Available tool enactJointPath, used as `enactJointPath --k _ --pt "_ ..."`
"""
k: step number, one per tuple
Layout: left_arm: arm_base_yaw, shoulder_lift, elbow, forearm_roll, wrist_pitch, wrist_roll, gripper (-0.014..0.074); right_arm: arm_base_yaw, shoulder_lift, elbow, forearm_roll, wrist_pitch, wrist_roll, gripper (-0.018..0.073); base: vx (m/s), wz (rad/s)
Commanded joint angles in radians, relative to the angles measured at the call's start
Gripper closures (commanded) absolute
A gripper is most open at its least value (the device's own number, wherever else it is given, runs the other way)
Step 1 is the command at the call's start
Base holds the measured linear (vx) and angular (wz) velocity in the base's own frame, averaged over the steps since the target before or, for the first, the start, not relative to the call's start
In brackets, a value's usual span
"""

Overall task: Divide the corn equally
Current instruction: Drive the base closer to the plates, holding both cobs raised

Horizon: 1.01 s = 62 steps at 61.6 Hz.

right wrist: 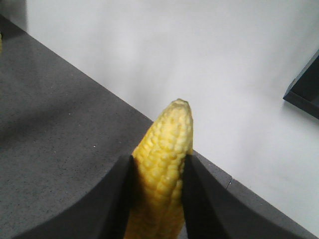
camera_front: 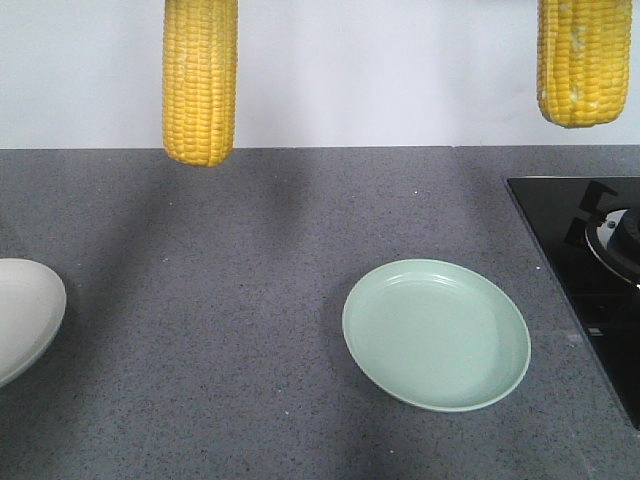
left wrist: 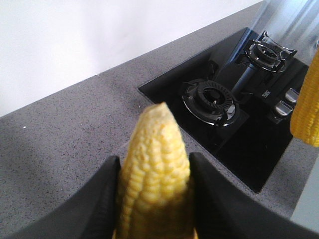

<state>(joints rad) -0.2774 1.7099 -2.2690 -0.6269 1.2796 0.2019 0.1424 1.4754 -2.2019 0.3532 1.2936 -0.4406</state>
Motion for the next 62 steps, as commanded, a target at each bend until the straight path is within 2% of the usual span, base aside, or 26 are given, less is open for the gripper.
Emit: enactJointPath --k 1,62 --pt "-0.005 -0.043 -0.022 -0.043 -0.028 -0.010 0.0603 -0.005 -0.027 -0.017 0.015 -0.005 0.000 0.0564 0.00 0.00" --pt "-0.005 -0.043 -0.022 -0.043 -0.028 -0.010 0.0603 -0.005 -0.027 -0.017 0.015 -0.005 0.000 0.0564 0.00 0.00"
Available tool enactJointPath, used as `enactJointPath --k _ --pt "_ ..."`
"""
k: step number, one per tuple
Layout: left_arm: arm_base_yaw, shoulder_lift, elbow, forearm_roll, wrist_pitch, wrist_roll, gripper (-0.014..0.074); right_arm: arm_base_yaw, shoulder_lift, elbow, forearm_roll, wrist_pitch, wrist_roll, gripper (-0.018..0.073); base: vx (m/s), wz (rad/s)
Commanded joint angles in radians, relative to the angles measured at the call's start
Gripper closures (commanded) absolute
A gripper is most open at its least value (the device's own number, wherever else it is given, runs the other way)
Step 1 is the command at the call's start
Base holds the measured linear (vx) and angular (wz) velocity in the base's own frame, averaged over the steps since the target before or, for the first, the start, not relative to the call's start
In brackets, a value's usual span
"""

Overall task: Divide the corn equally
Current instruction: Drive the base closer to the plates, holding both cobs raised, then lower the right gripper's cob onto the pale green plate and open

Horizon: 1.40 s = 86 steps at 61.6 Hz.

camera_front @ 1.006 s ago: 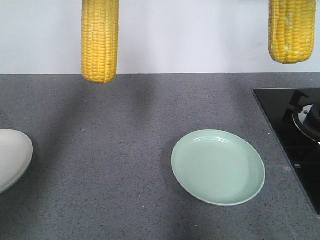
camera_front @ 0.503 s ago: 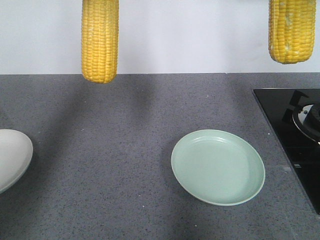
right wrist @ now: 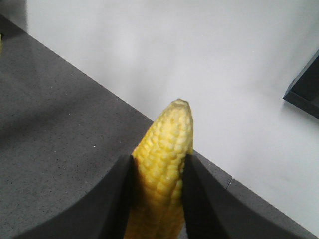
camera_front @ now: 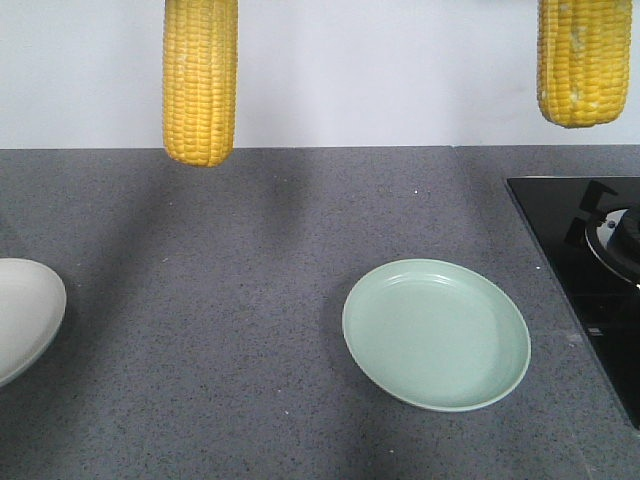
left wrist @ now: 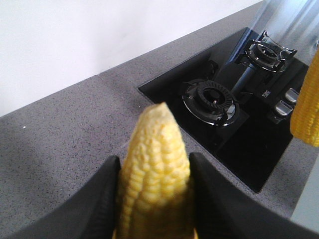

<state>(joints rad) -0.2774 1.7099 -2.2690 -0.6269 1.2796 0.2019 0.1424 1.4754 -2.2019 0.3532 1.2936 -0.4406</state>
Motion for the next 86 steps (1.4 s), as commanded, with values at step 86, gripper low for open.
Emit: enactJointPath --k 86 --pt "-0.005 -0.043 -0.022 -0.043 -0.028 -0.010 0.0603 -0.005 -0.021 -0.017 0.018 -0.004 0.008 0.0564 0.00 0.00"
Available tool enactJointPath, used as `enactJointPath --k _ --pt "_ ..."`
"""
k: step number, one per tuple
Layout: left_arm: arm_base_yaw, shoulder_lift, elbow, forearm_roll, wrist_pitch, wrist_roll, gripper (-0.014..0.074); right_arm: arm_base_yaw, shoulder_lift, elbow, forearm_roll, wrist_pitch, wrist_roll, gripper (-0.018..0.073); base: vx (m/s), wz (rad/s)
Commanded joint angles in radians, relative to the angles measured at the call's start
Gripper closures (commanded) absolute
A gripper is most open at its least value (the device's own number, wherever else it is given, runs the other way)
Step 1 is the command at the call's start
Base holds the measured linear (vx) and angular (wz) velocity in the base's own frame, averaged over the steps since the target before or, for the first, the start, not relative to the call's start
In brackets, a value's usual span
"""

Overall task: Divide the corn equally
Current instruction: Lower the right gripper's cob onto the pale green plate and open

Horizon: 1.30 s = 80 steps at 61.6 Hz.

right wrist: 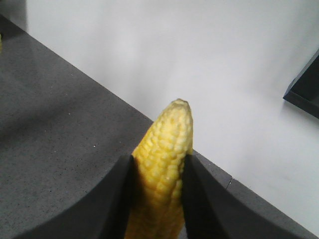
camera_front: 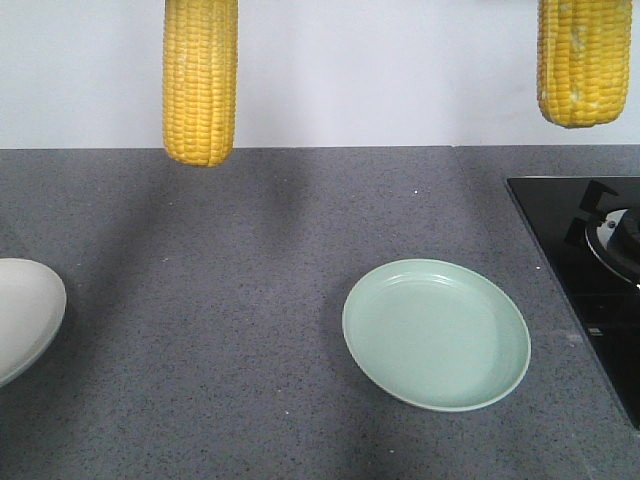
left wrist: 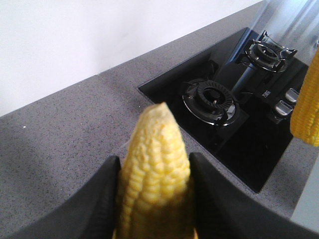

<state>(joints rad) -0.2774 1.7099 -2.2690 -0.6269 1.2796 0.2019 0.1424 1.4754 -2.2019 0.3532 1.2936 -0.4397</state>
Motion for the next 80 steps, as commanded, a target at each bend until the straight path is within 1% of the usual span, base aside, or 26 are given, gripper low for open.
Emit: enactJointPath --k 1,12,21,31,42,50,55,63,72,80 --pt "-0.005 -0.043 -0.022 -0.043 -0.028 -0.010 0.0603 -0.005 -0.019 -0.017 0.018 -0.004 0.012 0.0564 0.00 0.00" --pt "-0.005 -0.043 -0.022 -0.043 -0.028 -0.010 0.0603 -0.005 0.028 -0.017 0.019 -0.004 0.126 0.0564 0.00 0.00" --pt "-0.005 -0.043 -0.022 -0.024 -0.028 -0.010 0.0603 -0.005 0.086 0.031 0.034 -0.004 0.152 0.0564 0.00 0.00" --pt "-0.005 -0.043 -0.022 0.053 -0.028 -0.020 0.0603 -0.005 0.134 0.183 0.111 -0.004 0.140 0.0564 0.00 0.00" --pt "-0.005 -0.043 -0.022 0.147 -0.028 -0.054 0.0603 -0.004 0.163 0.389 0.124 -0.004 0.083 0.0564 0.00 0.00" --pt "-0.005 -0.043 -0.022 0.207 -0.028 -0.055 0.0603 -0.004 0.187 0.498 0.152 -0.004 -0.015 0.0564 0.00 0.00" --pt "-0.005 -0.043 -0.022 0.238 -0.028 -0.056 0.0603 -0.004 0.210 0.539 0.174 -0.007 -0.078 0.0564 0.00 0.00" --pt "-0.005 -0.043 -0.022 0.292 -0.028 -0.085 0.0603 -0.004 0.246 0.564 0.188 -0.006 -0.122 0.0561 0.00 0.00" --pt "-0.005 -0.043 -0.020 0.379 -0.028 -0.114 0.0603 -0.003 0.280 0.567 0.189 -0.005 -0.156 0.0557 0.00 0.00" --pt "-0.005 -0.043 -0.020 0.441 -0.028 -0.132 0.0603 -0.003 0.295 0.567 0.190 -0.005 -0.173 0.0529 0.00 0.00"
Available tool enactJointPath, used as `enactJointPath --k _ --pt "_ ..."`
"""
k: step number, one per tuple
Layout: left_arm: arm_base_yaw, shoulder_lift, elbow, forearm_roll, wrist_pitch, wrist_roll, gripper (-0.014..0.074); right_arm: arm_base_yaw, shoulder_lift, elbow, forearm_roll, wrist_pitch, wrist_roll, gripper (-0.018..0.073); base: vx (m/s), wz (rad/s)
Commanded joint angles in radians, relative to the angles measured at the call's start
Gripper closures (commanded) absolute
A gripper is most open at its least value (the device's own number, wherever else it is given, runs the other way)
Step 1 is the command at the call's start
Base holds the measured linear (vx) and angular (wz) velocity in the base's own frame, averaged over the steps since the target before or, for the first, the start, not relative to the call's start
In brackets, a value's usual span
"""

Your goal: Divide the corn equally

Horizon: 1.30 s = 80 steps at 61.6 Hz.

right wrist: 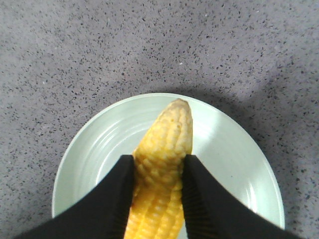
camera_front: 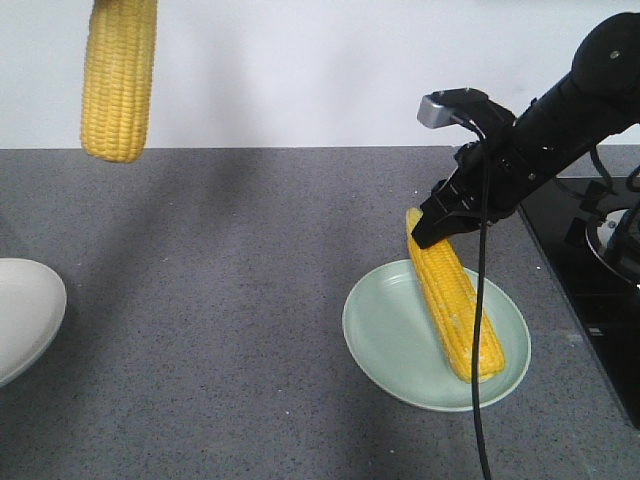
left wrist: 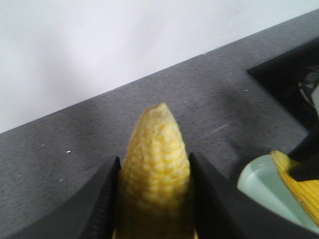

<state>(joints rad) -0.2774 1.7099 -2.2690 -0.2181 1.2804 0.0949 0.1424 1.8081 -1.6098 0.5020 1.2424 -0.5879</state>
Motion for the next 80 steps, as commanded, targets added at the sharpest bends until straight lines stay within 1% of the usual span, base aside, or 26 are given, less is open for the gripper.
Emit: enactJointPath --k 1,7,13,23,29,34,39,45,51,54,59,60,68,75,80 --pt "-0.005 -0.043 -0.020 0.040 -0.028 -0.025 0.0603 -0.003 -0.036 -0.025 0.041 0.047 -0.025 0.0524 0.00 0.00" --pt "-0.005 -0.042 -0.020 0.081 -0.028 -0.026 0.0603 -0.003 -0.031 -0.025 0.041 0.047 -0.025 0.0475 0.00 0.00" --pt "-0.005 -0.042 -0.020 0.111 -0.028 -0.027 0.0603 -0.003 -0.031 -0.025 0.041 0.047 -0.025 0.0400 0.00 0.00" --pt "-0.005 -0.042 -0.020 0.149 -0.028 -0.031 0.0603 -0.003 -0.031 -0.025 0.039 0.047 -0.016 0.0218 0.00 0.00" --pt "-0.005 -0.042 -0.019 0.183 -0.028 -0.062 0.0603 -0.003 -0.031 -0.025 0.039 0.047 -0.011 0.0125 0.00 0.00" --pt "-0.005 -0.043 0.001 0.209 -0.028 -0.077 0.0603 -0.003 -0.031 -0.025 0.039 0.047 -0.008 0.0076 0.00 0.00" --pt "-0.005 -0.043 0.045 0.228 -0.028 -0.077 0.0603 -0.003 -0.031 -0.025 0.039 0.047 -0.008 0.0069 0.00 0.00" --pt "-0.005 -0.043 0.127 0.239 -0.028 -0.077 0.0603 -0.003 -0.034 -0.025 0.041 0.047 0.001 0.0082 0.00 0.00" --pt "-0.005 -0.043 0.203 0.260 -0.028 -0.076 0.0603 -0.003 -0.046 -0.025 0.048 0.047 0.003 0.0136 0.00 0.00" --pt "-0.005 -0.043 0.236 0.292 -0.028 -0.076 0.0603 -0.003 -0.059 -0.025 0.053 0.046 0.004 0.0202 0.00 0.00" --pt "-0.005 -0.051 0.273 0.369 -0.028 -0.077 0.0603 -0.003 -0.088 -0.025 0.066 0.040 0.003 0.0314 0.00 0.00" --pt "-0.005 -0.054 0.279 0.382 -0.028 -0.077 0.0603 -0.003 -0.094 -0.025 0.068 0.039 0.003 0.0353 0.00 0.00" --pt "-0.005 -0.076 0.311 0.473 -0.028 -0.101 0.0603 -0.004 -0.156 -0.025 0.109 0.018 -0.017 0.0577 0.00 0.00" --pt "-0.002 -0.105 0.353 0.559 -0.028 -0.131 0.0603 -0.004 -0.217 -0.025 0.160 0.011 -0.021 0.0568 0.00 0.00" --pt "0.023 -0.122 0.385 0.603 -0.028 -0.141 0.0603 -0.004 -0.261 -0.025 0.185 0.011 -0.027 0.0568 0.00 0.00"
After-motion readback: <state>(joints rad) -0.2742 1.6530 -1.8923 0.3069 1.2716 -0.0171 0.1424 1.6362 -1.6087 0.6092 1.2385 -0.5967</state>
